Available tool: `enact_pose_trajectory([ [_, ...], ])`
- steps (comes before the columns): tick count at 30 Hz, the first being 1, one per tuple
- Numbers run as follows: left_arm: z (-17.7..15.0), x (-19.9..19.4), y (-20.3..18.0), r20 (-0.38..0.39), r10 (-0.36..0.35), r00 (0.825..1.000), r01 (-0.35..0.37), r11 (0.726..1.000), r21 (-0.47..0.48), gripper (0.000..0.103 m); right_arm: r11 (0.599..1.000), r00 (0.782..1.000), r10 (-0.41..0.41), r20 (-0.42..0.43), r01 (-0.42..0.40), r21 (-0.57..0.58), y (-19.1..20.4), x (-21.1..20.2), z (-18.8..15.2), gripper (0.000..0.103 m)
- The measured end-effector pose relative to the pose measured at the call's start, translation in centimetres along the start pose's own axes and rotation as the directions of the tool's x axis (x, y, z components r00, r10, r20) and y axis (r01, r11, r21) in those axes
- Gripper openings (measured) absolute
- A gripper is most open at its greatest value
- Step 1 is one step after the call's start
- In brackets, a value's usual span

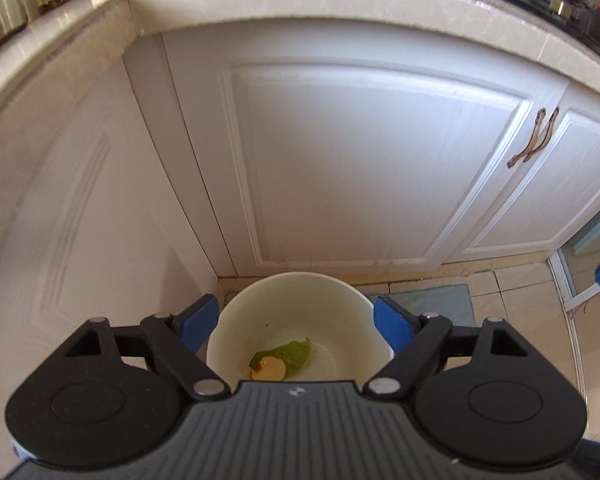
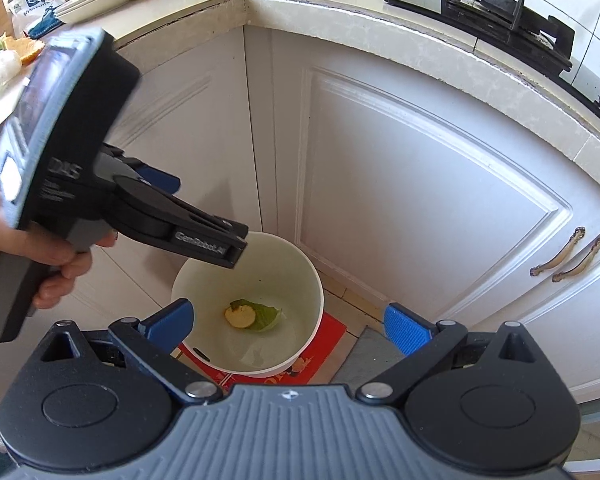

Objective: Collect trash
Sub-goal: 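Move the orange peel over the bucket and open the left tool to drop it, then return the left tool to the counter and grasp the white paper cup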

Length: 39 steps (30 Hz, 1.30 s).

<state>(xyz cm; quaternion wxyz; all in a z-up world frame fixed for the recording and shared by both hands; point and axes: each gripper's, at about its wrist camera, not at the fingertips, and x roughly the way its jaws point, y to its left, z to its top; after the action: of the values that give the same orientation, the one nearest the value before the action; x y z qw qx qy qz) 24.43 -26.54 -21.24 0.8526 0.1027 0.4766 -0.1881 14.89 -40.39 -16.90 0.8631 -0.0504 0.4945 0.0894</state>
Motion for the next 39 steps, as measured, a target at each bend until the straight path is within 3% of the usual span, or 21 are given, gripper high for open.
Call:
enact_pose_trajectory([
  [9,0.6,-7.3,0.7,0.097,-0.033,0.995,0.034,0.999,-0.013,0.096,1.0,1.0,-0.004,0.026,0.004,-0.028,0.2,-2.1,1.1,0.103],
  [19,0.2,-16.7,2.6,0.253,0.025,0.967,-0.027,1.0,0.004,0.102,0.996,0.991,0.047,0.126,-0.037,-0.084,2.1,-5.3,4.0,0.103],
  [31,-4.1,-22.6,9.6,0.225,0.225,0.948,-0.2,0.971,-0.131,0.102,0.962,0.963,0.17,0.211,-0.116,-0.247,8.9,-7.3,8.6,0.103],
  [39,-7.2,-25.5,16.8,0.174,0.394,0.903,-0.356,0.91,-0.212,0.102,0.915,0.941,0.276,0.198,-0.195,-0.354,14.1,-7.0,10.8,0.103],
])
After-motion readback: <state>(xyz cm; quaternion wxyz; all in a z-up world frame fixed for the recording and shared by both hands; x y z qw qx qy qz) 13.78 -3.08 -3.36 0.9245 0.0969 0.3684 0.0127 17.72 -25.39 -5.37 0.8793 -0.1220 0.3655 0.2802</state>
